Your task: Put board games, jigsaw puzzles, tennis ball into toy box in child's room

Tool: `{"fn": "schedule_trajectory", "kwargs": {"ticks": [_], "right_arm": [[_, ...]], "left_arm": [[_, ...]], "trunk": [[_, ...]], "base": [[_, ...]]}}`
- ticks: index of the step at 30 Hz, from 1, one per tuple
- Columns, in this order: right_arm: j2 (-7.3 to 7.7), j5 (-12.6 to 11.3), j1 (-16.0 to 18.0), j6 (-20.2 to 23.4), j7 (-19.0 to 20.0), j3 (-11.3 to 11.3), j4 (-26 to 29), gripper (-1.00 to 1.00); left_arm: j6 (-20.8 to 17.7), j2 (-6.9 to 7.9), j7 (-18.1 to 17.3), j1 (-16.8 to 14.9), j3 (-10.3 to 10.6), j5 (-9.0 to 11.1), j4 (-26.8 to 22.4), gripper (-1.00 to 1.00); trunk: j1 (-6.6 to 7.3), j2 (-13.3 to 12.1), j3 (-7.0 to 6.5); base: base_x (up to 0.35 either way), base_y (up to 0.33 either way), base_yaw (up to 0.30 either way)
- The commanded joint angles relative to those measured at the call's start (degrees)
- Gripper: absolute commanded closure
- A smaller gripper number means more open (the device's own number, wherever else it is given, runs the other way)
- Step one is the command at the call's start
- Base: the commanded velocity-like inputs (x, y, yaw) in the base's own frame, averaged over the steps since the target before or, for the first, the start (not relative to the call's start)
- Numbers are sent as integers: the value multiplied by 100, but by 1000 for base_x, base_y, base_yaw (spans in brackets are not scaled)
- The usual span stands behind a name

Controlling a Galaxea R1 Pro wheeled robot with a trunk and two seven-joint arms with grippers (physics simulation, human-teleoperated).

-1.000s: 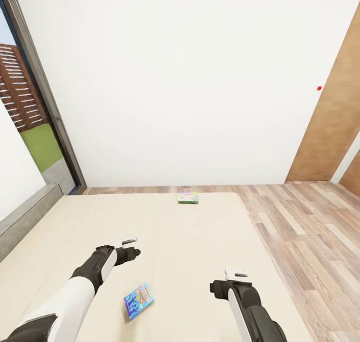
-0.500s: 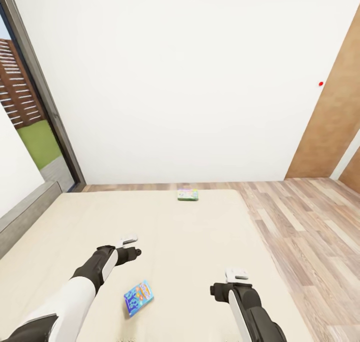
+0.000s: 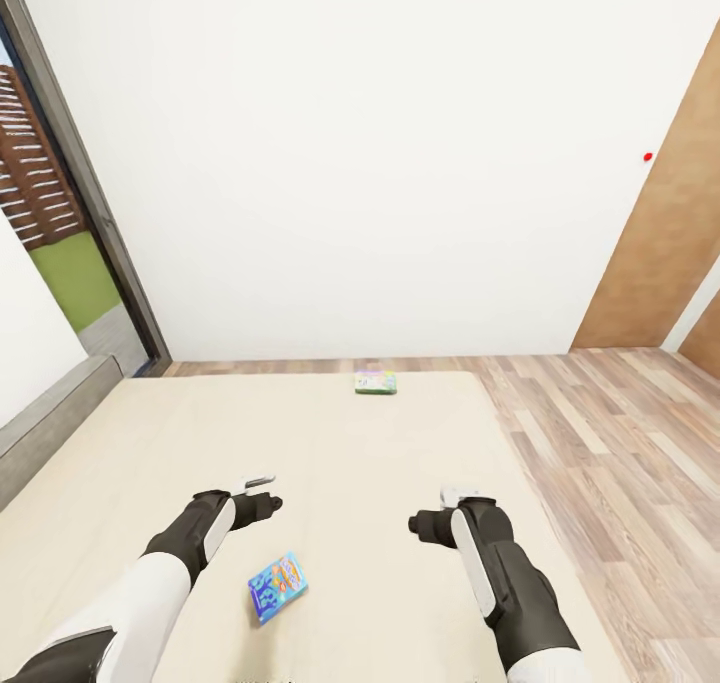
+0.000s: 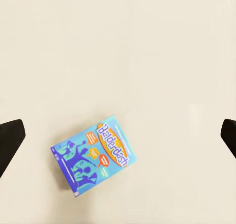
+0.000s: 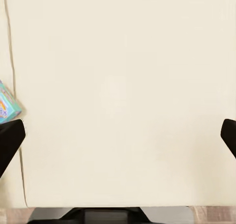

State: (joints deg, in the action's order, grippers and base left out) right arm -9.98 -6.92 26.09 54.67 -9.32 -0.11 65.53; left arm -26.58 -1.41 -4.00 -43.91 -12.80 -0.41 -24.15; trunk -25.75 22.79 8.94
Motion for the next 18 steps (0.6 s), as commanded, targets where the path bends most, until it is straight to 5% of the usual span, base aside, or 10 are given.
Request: {"fn": "schedule_trajectory", "kwargs": {"ticks": [1, 18], "right_arm": [[-2, -72, 29, 76, -52, 1, 25, -100], [43, -116, 139, 341, -43, 35, 376, -100]], "left_arm": [[-36, -6, -22, -4, -38, -5, -11, -100], [-22, 23, -41, -4, -36, 12, -11, -100]], "trunk": [[-3, 13, 22], [-3, 13, 183]], "base": [[0, 0, 0], [0, 0, 0]]}}
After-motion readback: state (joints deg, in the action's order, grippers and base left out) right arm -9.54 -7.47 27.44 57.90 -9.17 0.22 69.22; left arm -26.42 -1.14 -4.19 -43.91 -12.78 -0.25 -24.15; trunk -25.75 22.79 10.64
